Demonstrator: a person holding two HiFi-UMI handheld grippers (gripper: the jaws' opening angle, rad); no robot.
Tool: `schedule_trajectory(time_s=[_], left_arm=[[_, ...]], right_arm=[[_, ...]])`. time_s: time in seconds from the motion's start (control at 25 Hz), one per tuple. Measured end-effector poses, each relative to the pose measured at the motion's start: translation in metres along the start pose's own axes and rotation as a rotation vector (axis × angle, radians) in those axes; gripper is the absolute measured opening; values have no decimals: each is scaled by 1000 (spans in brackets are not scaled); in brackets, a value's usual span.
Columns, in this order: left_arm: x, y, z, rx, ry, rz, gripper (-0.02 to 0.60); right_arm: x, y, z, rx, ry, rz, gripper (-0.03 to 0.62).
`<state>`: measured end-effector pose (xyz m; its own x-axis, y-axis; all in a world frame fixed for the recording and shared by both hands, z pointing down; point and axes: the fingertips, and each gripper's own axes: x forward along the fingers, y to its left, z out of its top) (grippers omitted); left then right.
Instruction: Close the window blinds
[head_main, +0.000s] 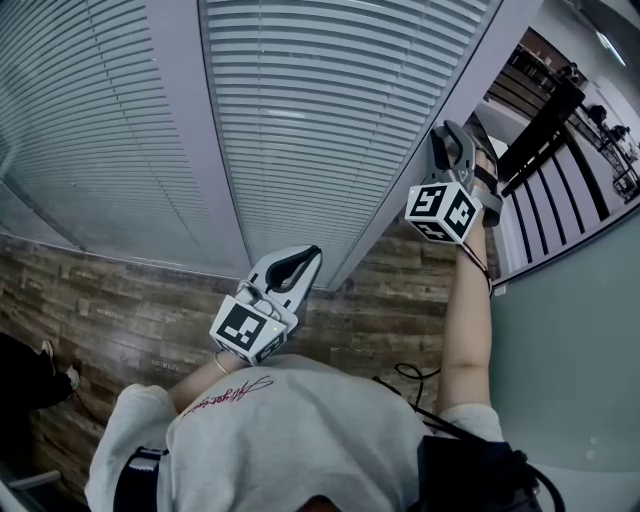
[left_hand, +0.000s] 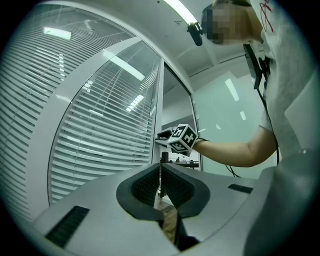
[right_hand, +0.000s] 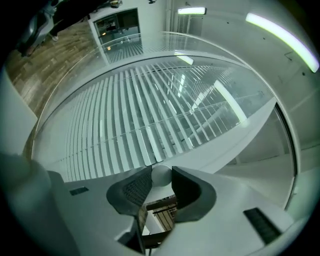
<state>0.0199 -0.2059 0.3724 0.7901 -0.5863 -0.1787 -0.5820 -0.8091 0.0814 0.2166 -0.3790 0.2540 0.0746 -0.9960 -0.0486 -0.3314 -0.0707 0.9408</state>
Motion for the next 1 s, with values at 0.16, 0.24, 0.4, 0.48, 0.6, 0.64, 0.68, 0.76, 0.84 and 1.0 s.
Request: schedule_trajectory(time_s=[0.16,0.24,0.4,0.48,0.6,0.64,0.68,0.76,0.84,1.0], left_arm=[[1,0,0,1,0,1,20],[2,-1,0,1,-1,-1,20],[4,-4,-3,-3,8,-7,20],[5,-5,-3,-3,12,-8,20],[6,-7,-4,1,4,-21,20],[7,-8,-3,-1,8,-25,20],[7,-9,-2,-3,10,-28,20],[8,-10,-1,-3,12,-29,20],[8,-10,-1,-2,11,-28,20],[8,-9,-1,-3,11,-25,20]], right_arm=[[1,-4,1,195,-8,6,132],[0,-5,0,282,-14,1,132],[1,-8,-3,505,-8,-4,130],[1,-8,-5,588,-7,-19,130],[2,-9,-7,757,-18,-32,130],[2,-10,-7,803,-18,-34,130],[3,-11,-8,844,-17,-38,130],[3,-13,-8,929,-16,-43,130],[3,-13,-10,1022,-17,-46,130],[3,-14,-14,1202,-21,-54,130]])
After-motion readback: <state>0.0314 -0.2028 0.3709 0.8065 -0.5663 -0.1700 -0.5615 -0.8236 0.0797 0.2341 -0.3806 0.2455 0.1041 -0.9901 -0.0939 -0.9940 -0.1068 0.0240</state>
